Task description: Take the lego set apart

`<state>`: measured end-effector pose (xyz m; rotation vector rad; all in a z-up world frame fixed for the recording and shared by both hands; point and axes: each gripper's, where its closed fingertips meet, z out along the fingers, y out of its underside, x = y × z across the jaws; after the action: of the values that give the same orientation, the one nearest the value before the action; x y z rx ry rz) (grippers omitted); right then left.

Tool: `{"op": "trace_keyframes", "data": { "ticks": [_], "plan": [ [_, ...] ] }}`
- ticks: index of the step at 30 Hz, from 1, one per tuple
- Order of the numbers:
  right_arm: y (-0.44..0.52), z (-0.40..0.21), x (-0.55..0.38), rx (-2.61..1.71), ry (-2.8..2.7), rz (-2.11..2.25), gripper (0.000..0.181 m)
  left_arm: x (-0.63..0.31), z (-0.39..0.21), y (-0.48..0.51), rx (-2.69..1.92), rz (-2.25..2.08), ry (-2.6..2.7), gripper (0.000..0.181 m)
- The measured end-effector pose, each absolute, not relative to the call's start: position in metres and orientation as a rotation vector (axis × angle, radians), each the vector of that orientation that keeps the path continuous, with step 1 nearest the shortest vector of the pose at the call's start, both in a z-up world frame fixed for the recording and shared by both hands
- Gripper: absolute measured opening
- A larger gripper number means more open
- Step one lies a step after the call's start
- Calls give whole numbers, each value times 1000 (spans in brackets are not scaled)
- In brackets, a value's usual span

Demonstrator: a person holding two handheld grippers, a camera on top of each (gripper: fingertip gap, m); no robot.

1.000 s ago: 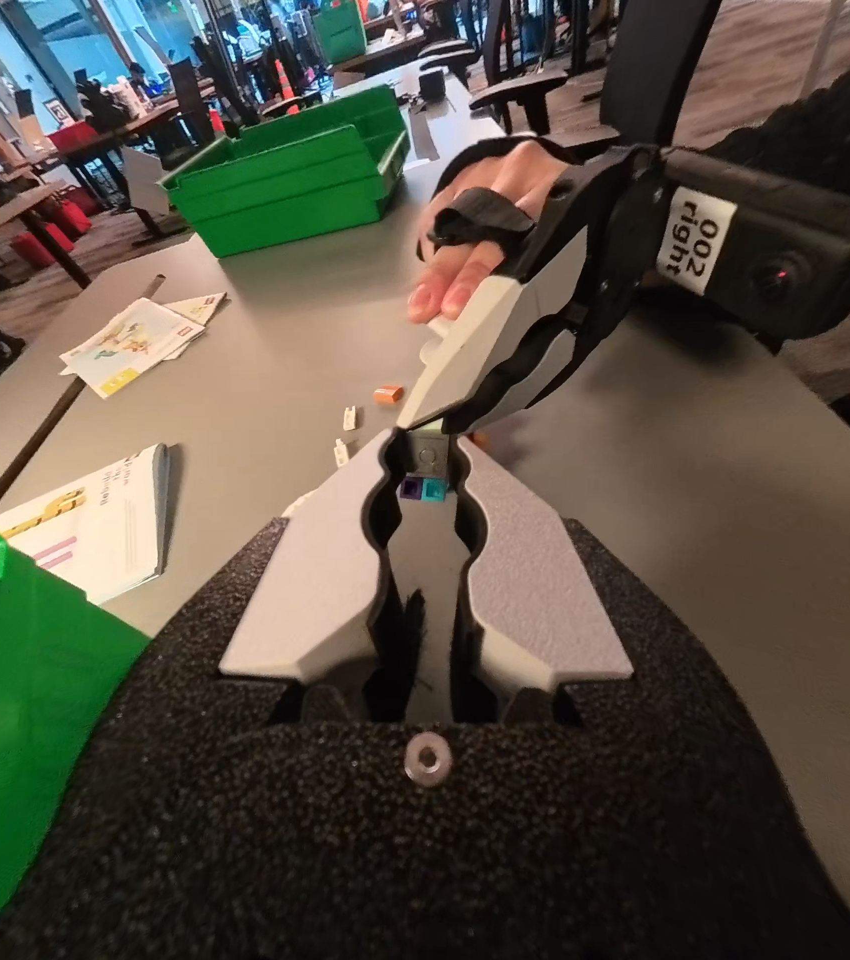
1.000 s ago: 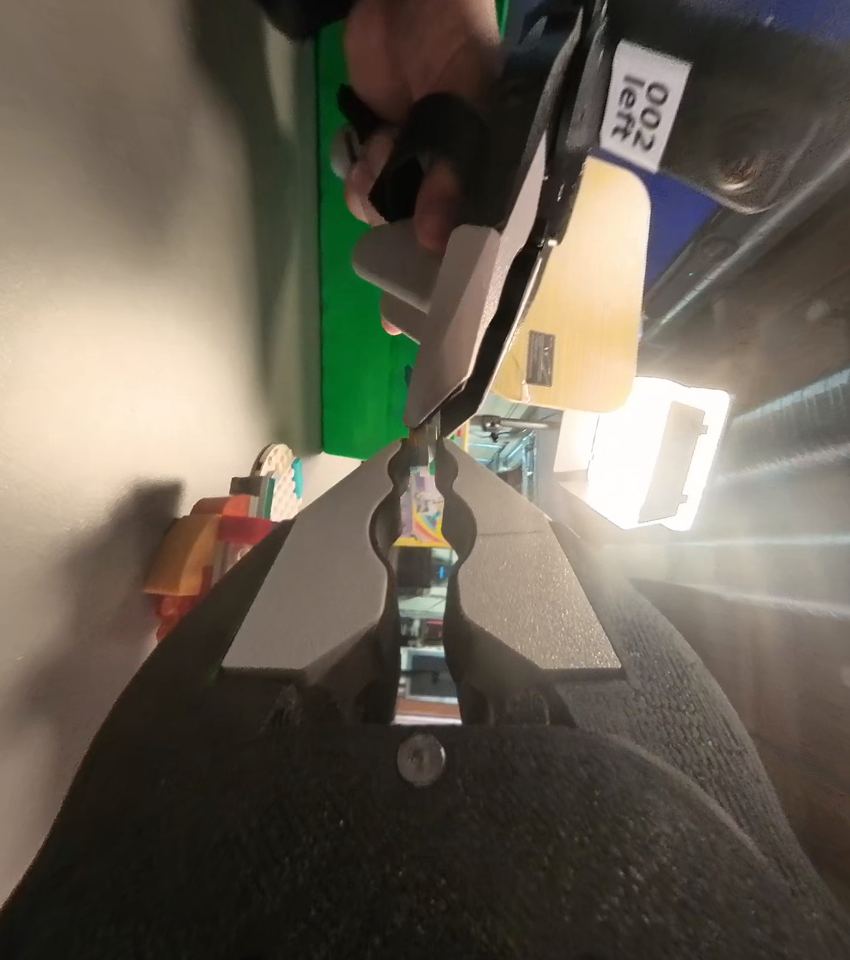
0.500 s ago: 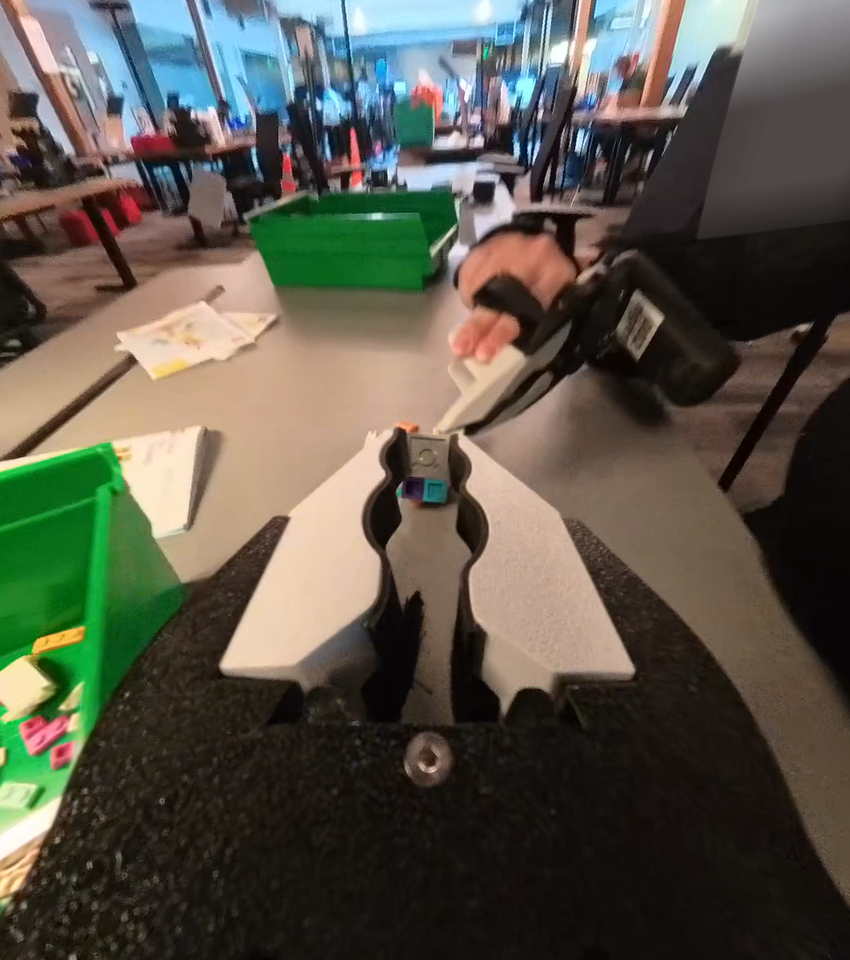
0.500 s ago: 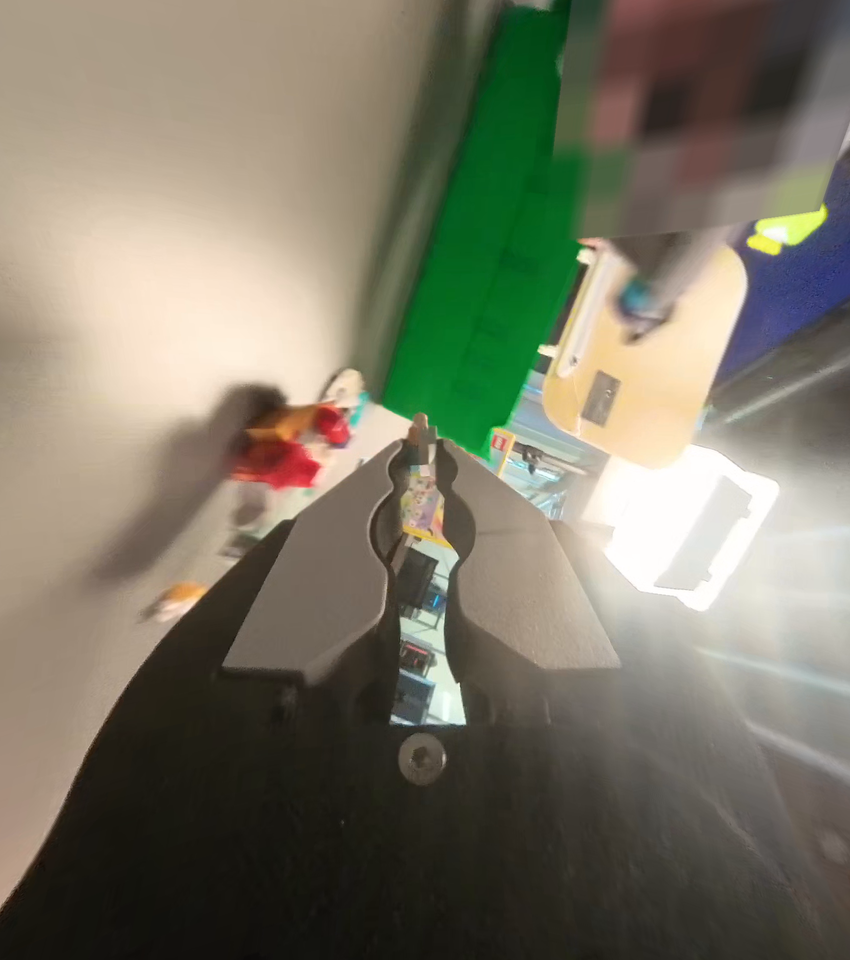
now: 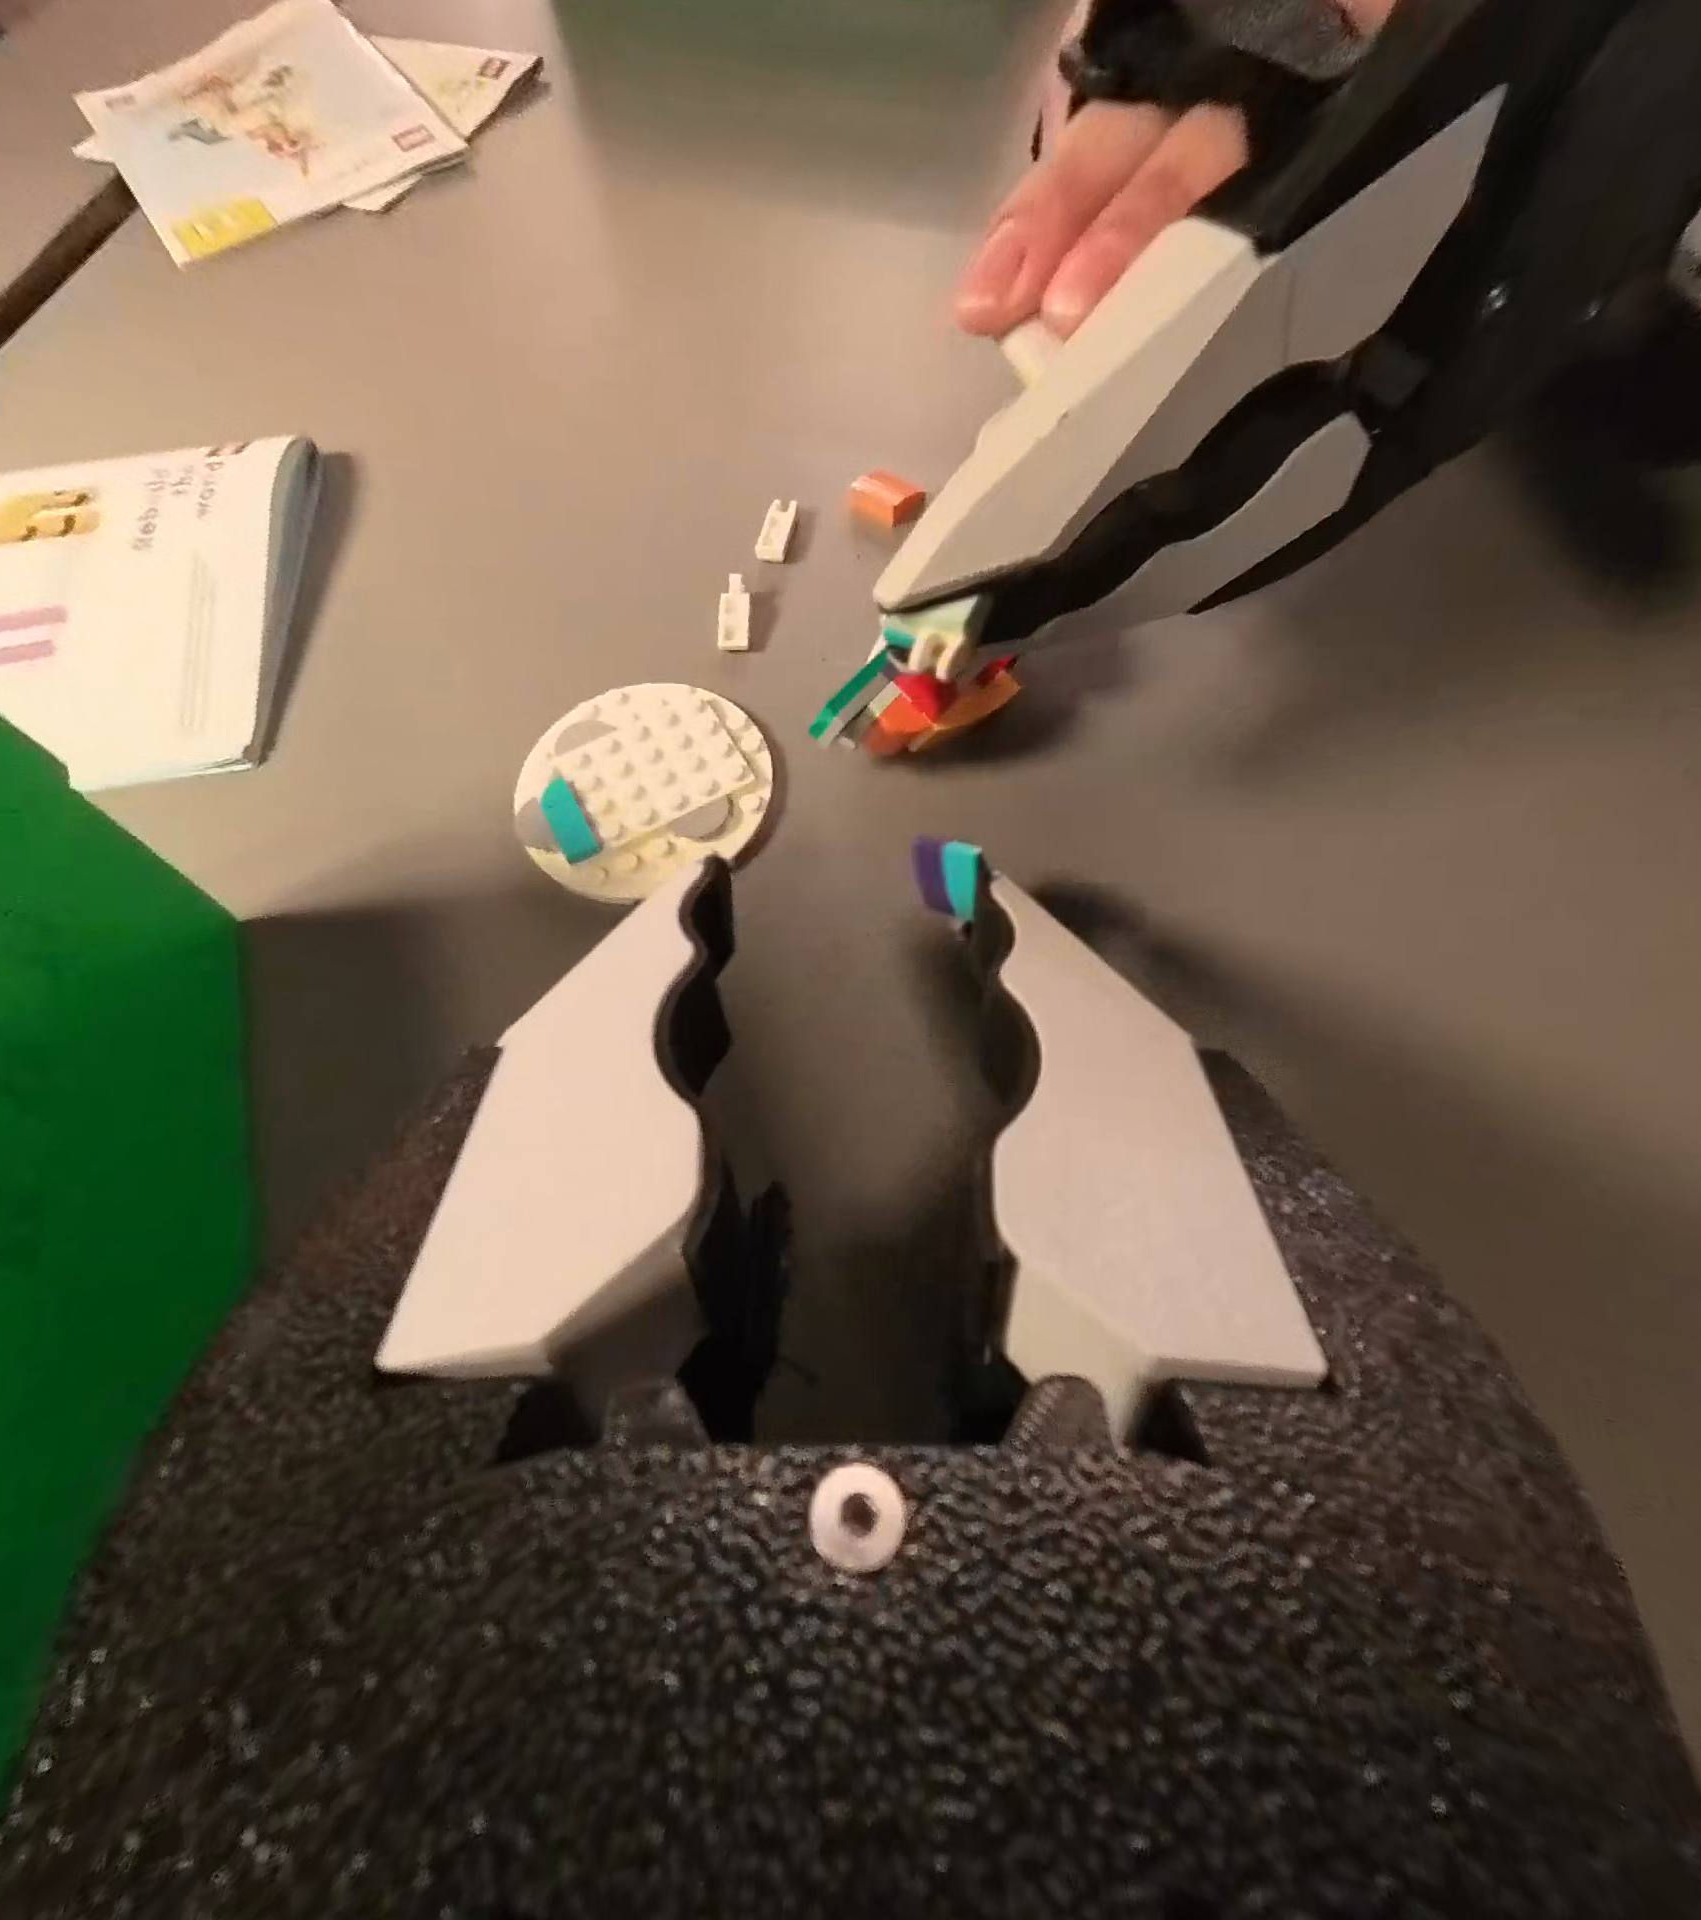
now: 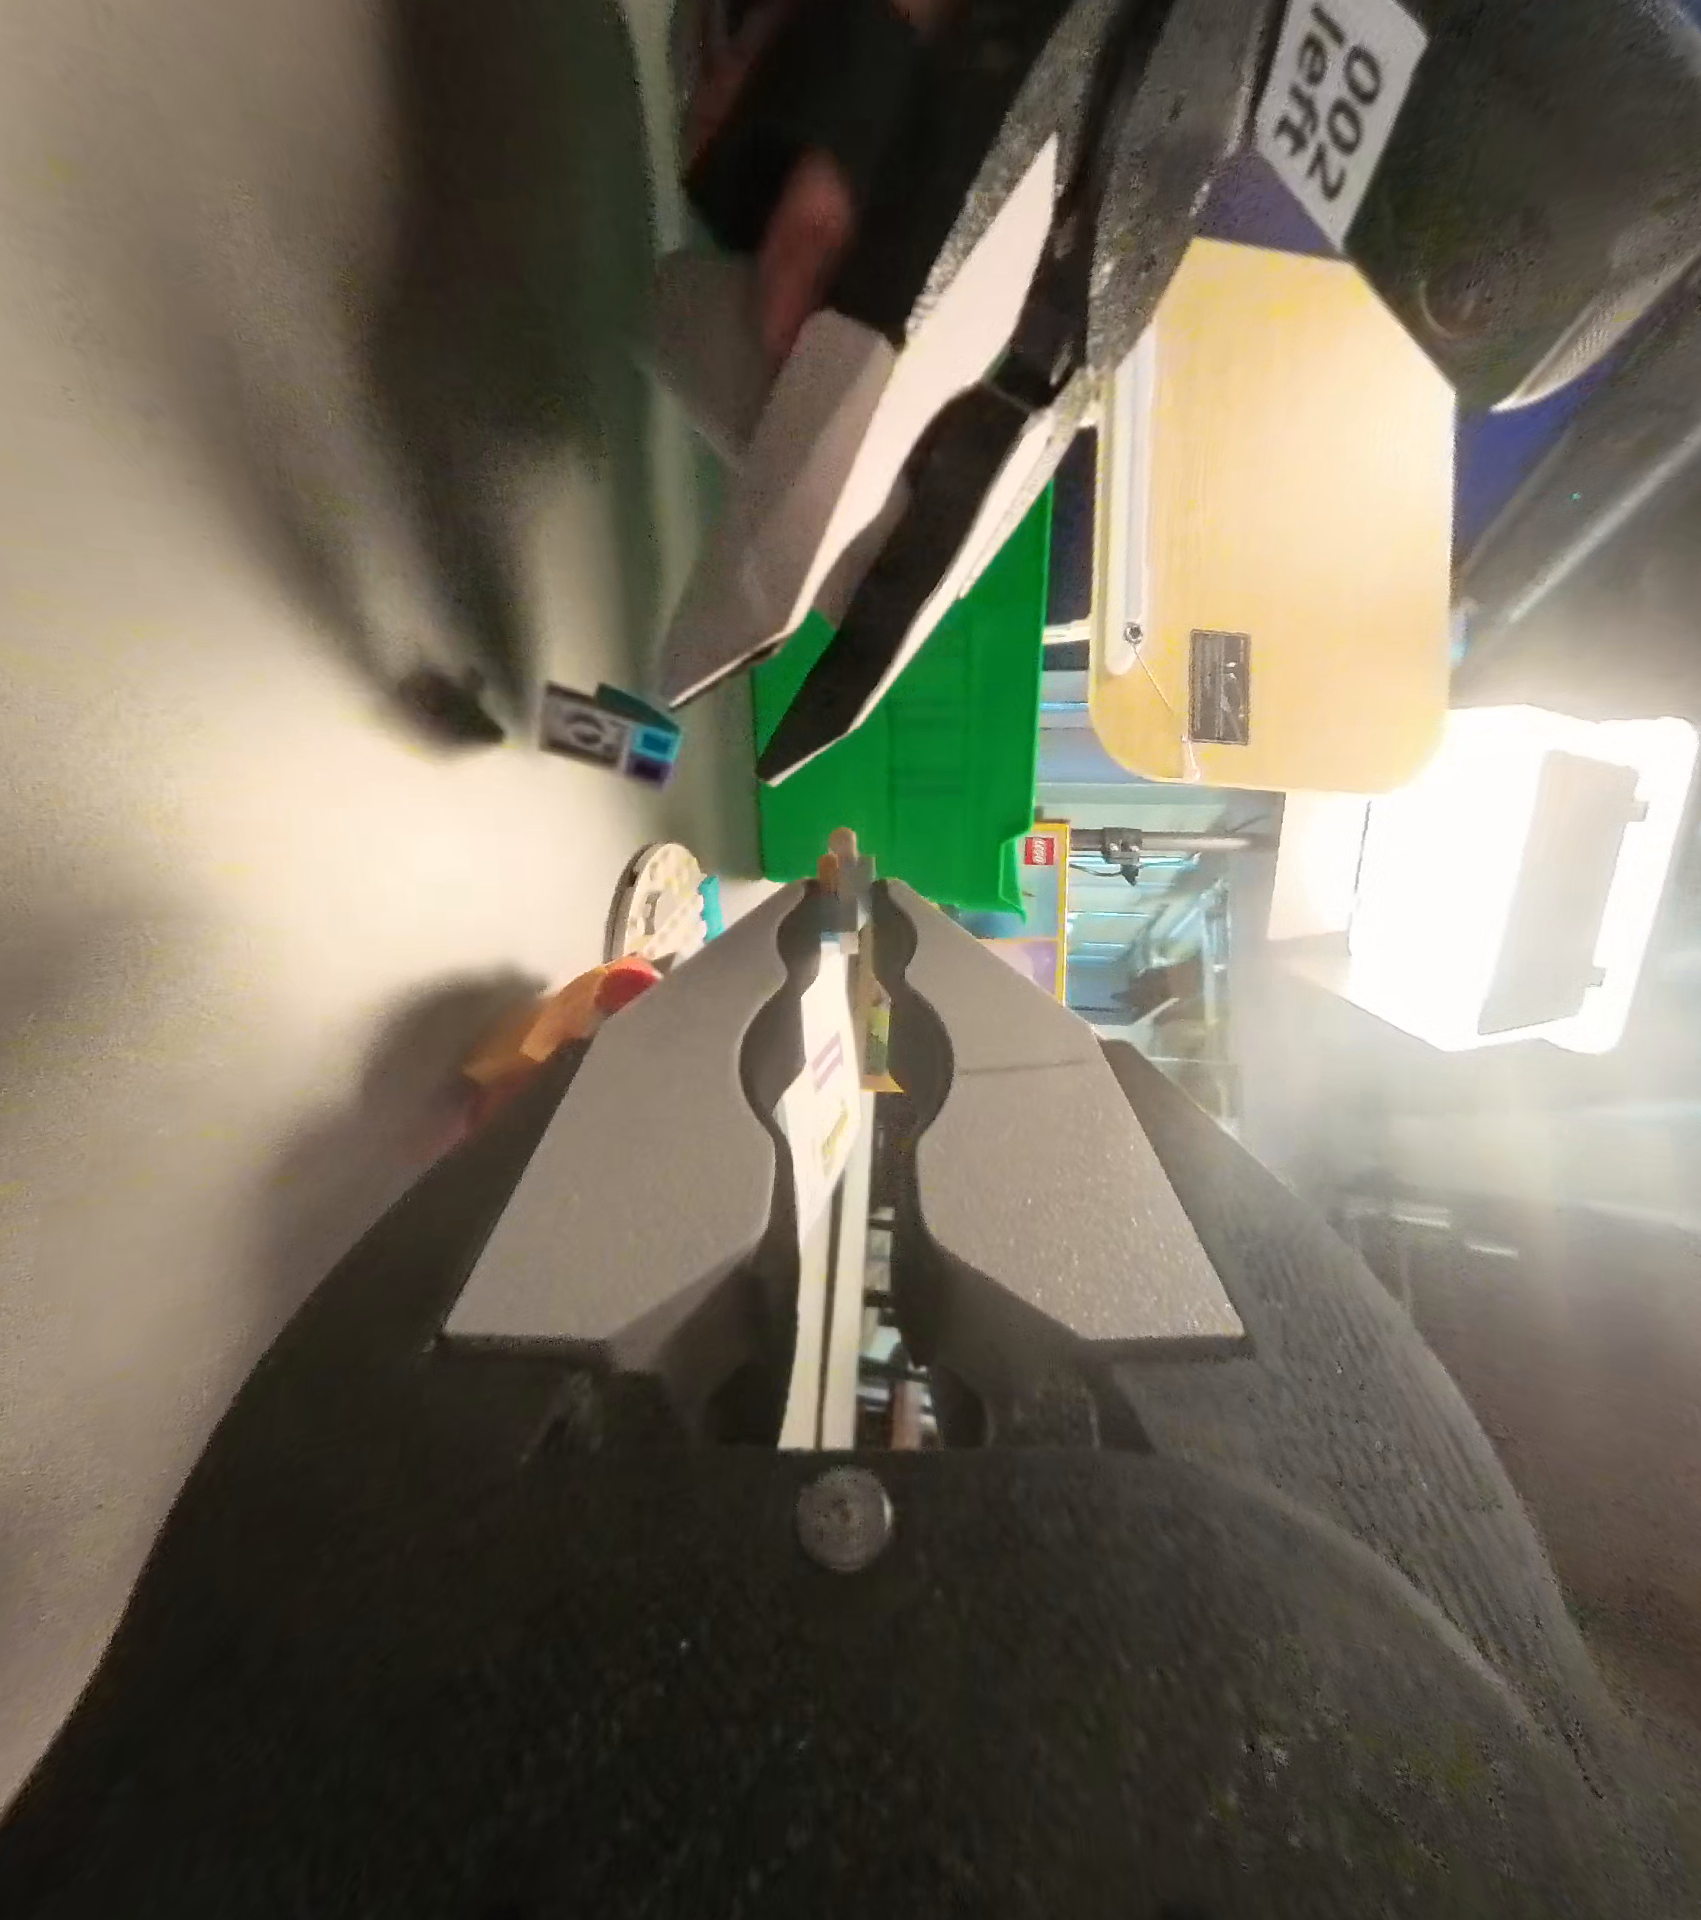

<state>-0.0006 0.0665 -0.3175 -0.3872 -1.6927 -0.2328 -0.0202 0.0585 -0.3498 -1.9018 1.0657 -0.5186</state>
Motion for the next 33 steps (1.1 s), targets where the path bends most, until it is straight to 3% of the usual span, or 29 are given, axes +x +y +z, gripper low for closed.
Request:
{"op": "trace_keyframes", "data": {
  "ticks": [12, 18, 24, 33],
  "plan": [
    [71, -300, 2, -605, -1590, -38, 8, -13, -326, 50, -1686, -573, 1053, 45],
    [60, -306, -3, -874, -1607, 326, 8, -5, -328, 46, -1628, -428, 1130, 38],
    [51, -303, -5, -987, -1579, 543, 8, 0, -312, 41, -1586, -606, 1026, 39],
    [37, -314, -2, -992, -1612, 628, 7, 3, -303, 32, -1450, -559, 1091, 16]
  ]
}}
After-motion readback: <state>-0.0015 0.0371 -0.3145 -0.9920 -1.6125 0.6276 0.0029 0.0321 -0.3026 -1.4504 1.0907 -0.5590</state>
